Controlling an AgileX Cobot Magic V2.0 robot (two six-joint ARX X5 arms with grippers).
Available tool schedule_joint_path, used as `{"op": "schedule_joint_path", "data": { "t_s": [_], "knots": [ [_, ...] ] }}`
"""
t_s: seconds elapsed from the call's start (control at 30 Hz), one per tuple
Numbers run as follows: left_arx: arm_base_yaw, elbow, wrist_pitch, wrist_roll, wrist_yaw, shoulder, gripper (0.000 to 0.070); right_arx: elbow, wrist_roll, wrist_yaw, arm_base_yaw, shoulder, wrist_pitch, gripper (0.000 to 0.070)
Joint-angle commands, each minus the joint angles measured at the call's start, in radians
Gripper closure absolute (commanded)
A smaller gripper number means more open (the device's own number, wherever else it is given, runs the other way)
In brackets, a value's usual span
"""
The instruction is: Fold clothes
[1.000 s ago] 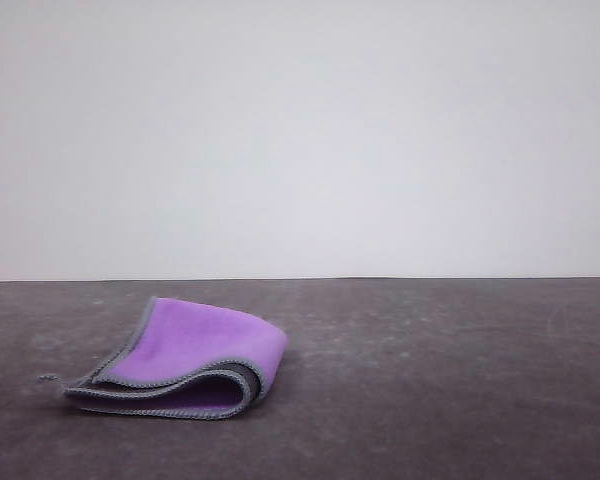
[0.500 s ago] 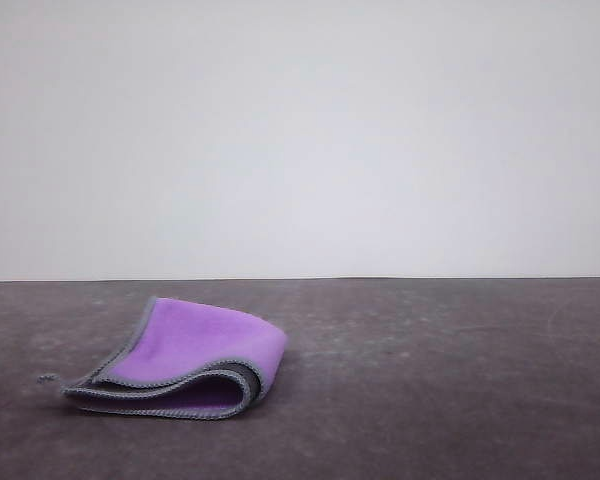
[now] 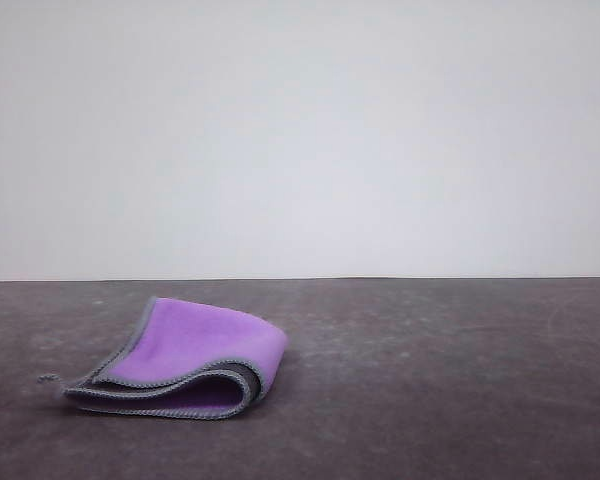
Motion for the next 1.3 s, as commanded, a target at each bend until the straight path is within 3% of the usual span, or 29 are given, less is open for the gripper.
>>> {"op": "schedule_joint_path", "data": {
  "t_s": [0.0,1.27],
  "knots": [
    [0.001,-0.019,0.010,0.007,-0.004,0.000,0.0700,-0.004,0.015,0.000,-0.001,0.001,0.011,0.0684],
    [0.001,-0.019,0.010,0.007,-0.004,0.000,0.0700,-0.004,0.015,0.000,-0.001,0.001,0.011,0.0684]
  ]
}}
